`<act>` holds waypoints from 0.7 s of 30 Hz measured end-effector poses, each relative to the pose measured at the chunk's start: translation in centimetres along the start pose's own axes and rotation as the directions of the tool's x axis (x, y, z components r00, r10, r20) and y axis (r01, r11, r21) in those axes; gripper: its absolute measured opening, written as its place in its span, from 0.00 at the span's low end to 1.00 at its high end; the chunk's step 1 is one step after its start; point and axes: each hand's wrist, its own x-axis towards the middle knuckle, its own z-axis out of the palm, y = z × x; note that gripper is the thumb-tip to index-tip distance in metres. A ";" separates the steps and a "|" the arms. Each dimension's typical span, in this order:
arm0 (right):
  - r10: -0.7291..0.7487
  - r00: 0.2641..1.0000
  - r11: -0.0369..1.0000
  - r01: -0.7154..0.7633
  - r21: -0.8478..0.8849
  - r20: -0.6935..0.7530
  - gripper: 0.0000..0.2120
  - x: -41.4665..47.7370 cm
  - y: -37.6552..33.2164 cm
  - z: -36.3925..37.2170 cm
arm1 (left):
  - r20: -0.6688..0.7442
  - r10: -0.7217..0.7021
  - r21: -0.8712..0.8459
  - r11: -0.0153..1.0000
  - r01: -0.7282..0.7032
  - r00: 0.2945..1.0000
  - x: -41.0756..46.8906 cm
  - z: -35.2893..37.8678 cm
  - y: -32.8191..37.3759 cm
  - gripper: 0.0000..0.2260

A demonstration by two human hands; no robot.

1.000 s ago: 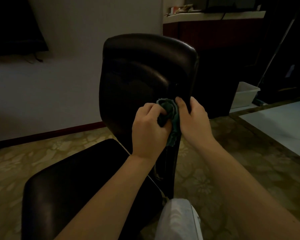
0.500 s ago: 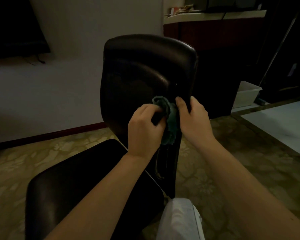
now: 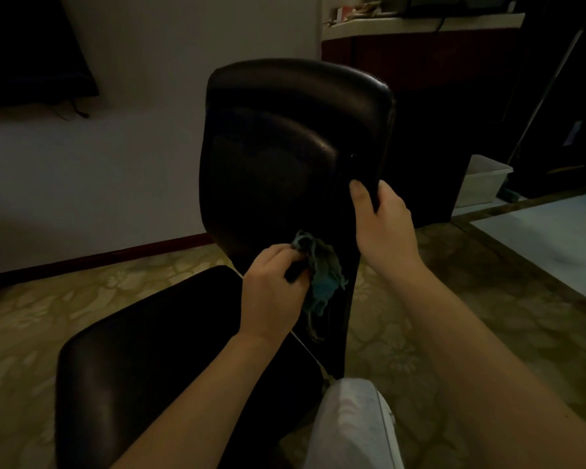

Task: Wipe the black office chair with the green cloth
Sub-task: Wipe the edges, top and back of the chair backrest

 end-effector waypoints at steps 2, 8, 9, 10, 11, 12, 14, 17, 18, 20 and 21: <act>-0.004 1.000 1.000 0.004 -0.004 -0.007 0.16 0.0 -0.1 0.0 | -0.036 -0.001 -0.041 0.999 -0.001 0.999 1.1 0.0 1.3 0.07; -0.018 0.999 0.999 0.017 -0.040 -0.027 0.13 0.0 0.1 0.0 | -0.125 0.045 -0.081 0.995 -0.055 0.991 5.1 0.5 4.0 0.09; -0.020 1.000 0.999 0.019 -0.047 -0.023 0.13 0.0 0.1 -0.1 | -0.111 0.053 -0.077 0.995 -0.062 0.992 4.9 0.5 3.8 0.08; -0.023 1.000 0.999 0.022 -0.049 -0.015 0.14 0.0 0.2 -0.1 | -0.094 0.059 -0.069 0.995 -0.066 0.994 4.4 0.4 3.3 0.07; -0.025 1.000 0.999 0.025 -0.045 -0.008 0.14 0.0 0.1 -0.2 | -0.074 0.064 -0.054 0.996 -0.068 0.995 3.7 0.4 2.7 0.06; -0.028 1.000 0.999 0.027 -0.035 -0.003 0.14 0.0 0.2 -0.2 | -0.053 0.065 -0.034 0.997 -0.067 0.996 2.7 0.3 1.9 0.06; -0.030 1.000 1.000 0.030 -0.010 0.005 0.14 -0.1 0.2 -0.2 | -0.005 0.054 0.000 0.999 -0.054 0.999 0.8 0.1 0.4 0.06; -0.031 0.999 1.000 0.031 0.005 0.015 0.15 -0.1 0.1 -0.1 | 0.050 0.025 0.002 1.000 -0.026 0.998 -0.2 -0.3 -0.6 0.06; -0.029 0.999 1.000 0.029 0.001 0.016 0.15 0.0 0.1 -0.1 | 0.061 0.031 -0.007 0.999 -0.031 0.998 0.1 -0.4 -0.6 0.06; -0.027 1.000 1.000 0.027 -0.009 0.015 0.15 0.2 0.0 -0.3 | 0.058 0.053 -0.032 0.998 -0.051 0.997 1.1 -0.5 0.0 0.06; -0.031 0.999 0.999 0.031 -0.017 0.017 0.15 0.3 -0.1 -0.3 | 0.044 0.052 -0.049 0.998 -0.050 0.998 1.7 -0.5 0.5 0.06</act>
